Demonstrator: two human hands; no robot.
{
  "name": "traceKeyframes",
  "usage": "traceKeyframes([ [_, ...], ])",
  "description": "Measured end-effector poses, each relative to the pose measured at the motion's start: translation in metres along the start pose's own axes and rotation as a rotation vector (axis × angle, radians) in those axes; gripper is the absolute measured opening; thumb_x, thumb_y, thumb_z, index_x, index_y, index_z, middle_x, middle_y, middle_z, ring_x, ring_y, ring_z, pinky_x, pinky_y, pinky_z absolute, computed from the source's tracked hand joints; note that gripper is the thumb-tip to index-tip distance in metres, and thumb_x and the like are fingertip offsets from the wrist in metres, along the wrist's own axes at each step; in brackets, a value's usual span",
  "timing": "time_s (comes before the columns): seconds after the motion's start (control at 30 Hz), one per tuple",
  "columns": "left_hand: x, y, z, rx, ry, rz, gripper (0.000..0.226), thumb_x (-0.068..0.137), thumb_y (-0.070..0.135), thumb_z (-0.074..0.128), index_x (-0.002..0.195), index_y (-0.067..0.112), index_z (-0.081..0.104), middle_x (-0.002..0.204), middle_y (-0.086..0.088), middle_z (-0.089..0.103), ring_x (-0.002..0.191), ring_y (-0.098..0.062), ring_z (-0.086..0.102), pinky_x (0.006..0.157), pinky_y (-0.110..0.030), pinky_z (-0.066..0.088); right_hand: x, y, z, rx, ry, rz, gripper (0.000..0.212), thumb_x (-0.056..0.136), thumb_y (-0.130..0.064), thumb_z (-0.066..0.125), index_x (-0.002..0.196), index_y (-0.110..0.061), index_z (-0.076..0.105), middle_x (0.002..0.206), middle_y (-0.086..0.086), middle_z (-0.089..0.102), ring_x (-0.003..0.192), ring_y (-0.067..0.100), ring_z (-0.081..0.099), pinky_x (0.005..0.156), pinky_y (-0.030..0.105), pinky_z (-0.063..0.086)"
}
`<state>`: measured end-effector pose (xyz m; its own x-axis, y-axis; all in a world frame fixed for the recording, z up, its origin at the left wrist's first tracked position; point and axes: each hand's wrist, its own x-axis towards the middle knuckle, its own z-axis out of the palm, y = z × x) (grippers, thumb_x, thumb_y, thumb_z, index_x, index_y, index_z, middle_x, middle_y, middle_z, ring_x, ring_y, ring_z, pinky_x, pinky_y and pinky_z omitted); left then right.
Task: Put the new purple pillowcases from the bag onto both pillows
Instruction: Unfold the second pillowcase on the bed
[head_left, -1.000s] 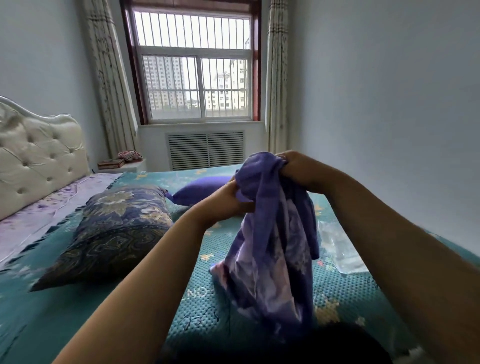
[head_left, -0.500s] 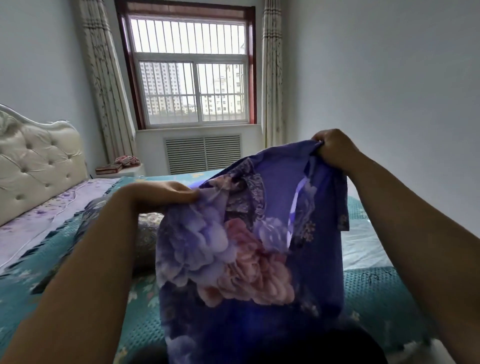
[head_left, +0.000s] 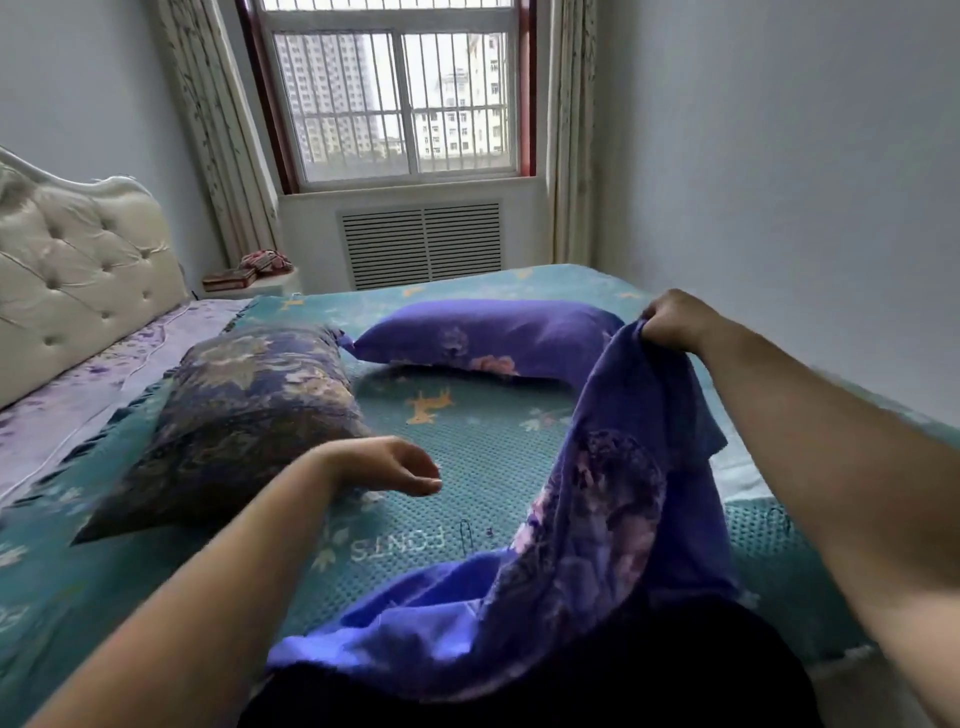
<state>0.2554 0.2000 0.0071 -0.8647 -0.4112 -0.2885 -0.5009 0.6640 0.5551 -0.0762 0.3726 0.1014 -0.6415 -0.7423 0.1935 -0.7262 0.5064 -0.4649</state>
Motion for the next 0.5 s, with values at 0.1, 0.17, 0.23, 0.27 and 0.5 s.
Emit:
traceKeyframes([
  [0.1, 0.038, 0.01, 0.077, -0.14, -0.063, -0.014, 0.066, 0.071, 0.073, 0.057, 0.106, 0.018, 0.061, 0.098, -0.001, 0.064, 0.083, -0.007, 0.053, 0.07, -0.021, 0.042, 0.01, 0.004, 0.033, -0.108, 0.071, 0.071, 0.02, 0.082, -0.016, 0.051, 0.092, -0.015, 0.069, 0.109, 0.013, 0.066, 0.097, 0.029, 0.061, 0.083, 0.03, 0.046],
  [0.17, 0.054, 0.019, 0.105, -0.248, -0.036, -0.032, 0.045, 0.088, 0.051, 0.056, 0.116, 0.015, 0.058, 0.107, -0.005, 0.066, 0.084, -0.007, 0.056, 0.066, -0.018, 0.043, 0.014, 0.01, 0.046, -0.158, 0.117, 0.131, 0.029, 0.086, -0.023, 0.049, 0.107, -0.017, 0.067, 0.117, 0.011, 0.063, 0.107, 0.03, 0.059, 0.089, 0.033, 0.045],
  [0.23, 0.064, 0.03, 0.117, -0.244, -0.01, -0.007, 0.039, 0.088, 0.038, 0.063, 0.119, 0.015, 0.056, 0.102, -0.002, 0.065, 0.076, -0.004, 0.056, 0.065, -0.015, 0.045, 0.018, 0.013, 0.051, -0.115, 0.15, 0.159, 0.028, 0.086, -0.025, 0.048, 0.105, -0.017, 0.068, 0.113, 0.011, 0.064, 0.104, 0.03, 0.06, 0.086, 0.032, 0.044],
  [0.27, 0.068, 0.034, 0.12, -0.217, 0.009, 0.008, 0.042, 0.084, 0.035, 0.069, 0.119, 0.015, 0.056, 0.099, -0.001, 0.064, 0.072, -0.004, 0.055, 0.067, -0.016, 0.046, 0.019, 0.015, 0.052, -0.062, 0.169, 0.173, 0.026, 0.085, -0.022, 0.049, 0.101, -0.016, 0.069, 0.109, 0.011, 0.066, 0.1, 0.031, 0.061, 0.082, 0.031, 0.044],
  [0.5, 0.068, 0.031, 0.131, -0.014, -0.058, 0.008, 0.058, 0.07, 0.025, 0.083, 0.101, 0.017, 0.034, 0.104, -0.002, 0.059, 0.058, -0.006, 0.054, 0.054, -0.024, 0.047, 0.015, 0.019, 0.043, 0.604, 0.318, 0.39, 0.022, 0.086, 0.001, 0.043, 0.091, -0.007, 0.063, 0.08, 0.008, 0.058, 0.09, 0.032, 0.063, 0.068, 0.028, 0.047],
])
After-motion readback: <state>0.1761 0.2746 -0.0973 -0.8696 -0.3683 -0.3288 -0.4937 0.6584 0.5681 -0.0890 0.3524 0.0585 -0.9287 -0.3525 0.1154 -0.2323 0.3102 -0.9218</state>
